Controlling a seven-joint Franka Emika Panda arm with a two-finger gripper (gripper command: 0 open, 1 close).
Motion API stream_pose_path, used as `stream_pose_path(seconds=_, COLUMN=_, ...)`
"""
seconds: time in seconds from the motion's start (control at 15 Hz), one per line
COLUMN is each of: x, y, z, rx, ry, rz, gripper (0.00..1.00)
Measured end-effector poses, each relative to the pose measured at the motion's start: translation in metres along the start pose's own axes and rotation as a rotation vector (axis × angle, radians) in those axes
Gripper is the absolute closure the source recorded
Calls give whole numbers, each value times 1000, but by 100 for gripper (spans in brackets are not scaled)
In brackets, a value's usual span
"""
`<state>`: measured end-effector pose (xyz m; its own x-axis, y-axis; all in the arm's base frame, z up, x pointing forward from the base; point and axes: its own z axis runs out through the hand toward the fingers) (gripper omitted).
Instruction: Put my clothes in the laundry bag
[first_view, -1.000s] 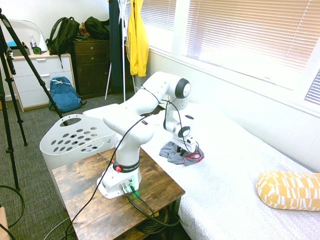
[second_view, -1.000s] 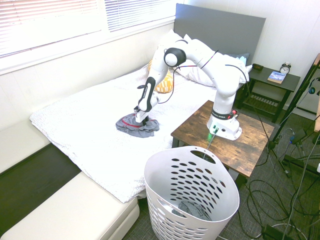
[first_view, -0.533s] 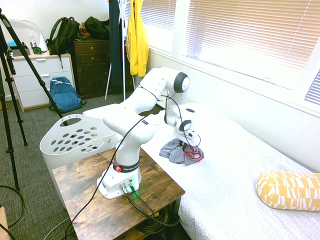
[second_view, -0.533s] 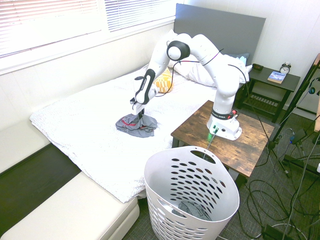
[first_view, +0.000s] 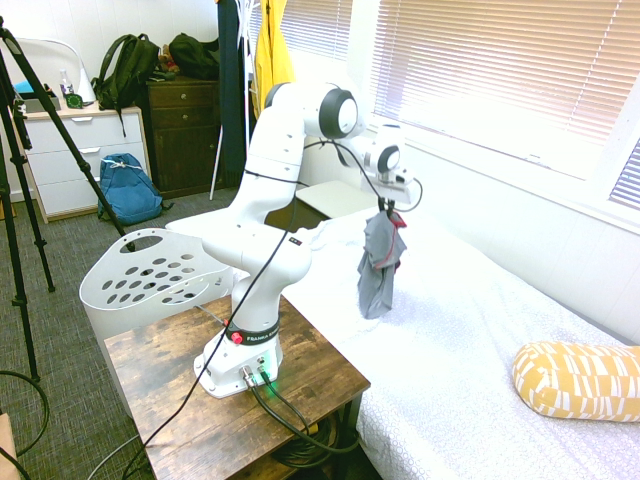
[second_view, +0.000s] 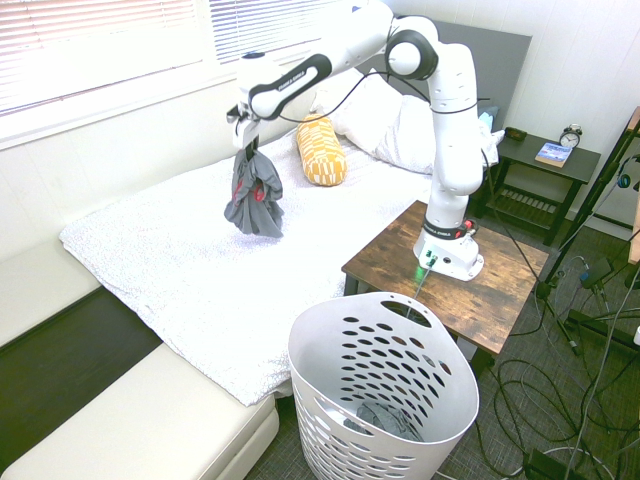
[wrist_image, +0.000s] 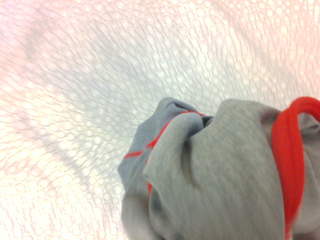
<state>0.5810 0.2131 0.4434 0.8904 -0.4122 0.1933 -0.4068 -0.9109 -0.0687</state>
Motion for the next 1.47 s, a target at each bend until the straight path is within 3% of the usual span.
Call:
stream_pose_path(seconds=0.27, x=-94, y=-16, z=-194, rx=11, ry=81, rz=-103, gripper=100)
stream_pose_path(seconds=0.47, x=-203, y=-23, z=-282, rx=1, ry=140, rz=-214, gripper=100)
stream_pose_path(seconds=0.6, x=-261, y=-27, z=-299, rx=-3, ry=141, rz=-279, gripper=100)
stream_pose_path(seconds=0.87, x=-341, y=-20, z=-282, rx=-13, ry=81, rz=-365, gripper=100)
stream_pose_path(seconds=1.2, x=-411, y=-8, z=-285, rx=7, ry=55, rz=-417, gripper=100)
stream_pose_path(seconds=1.47, x=-507, y=-12, z=-272, rx=16, ry=-60, rz=-533, gripper=100)
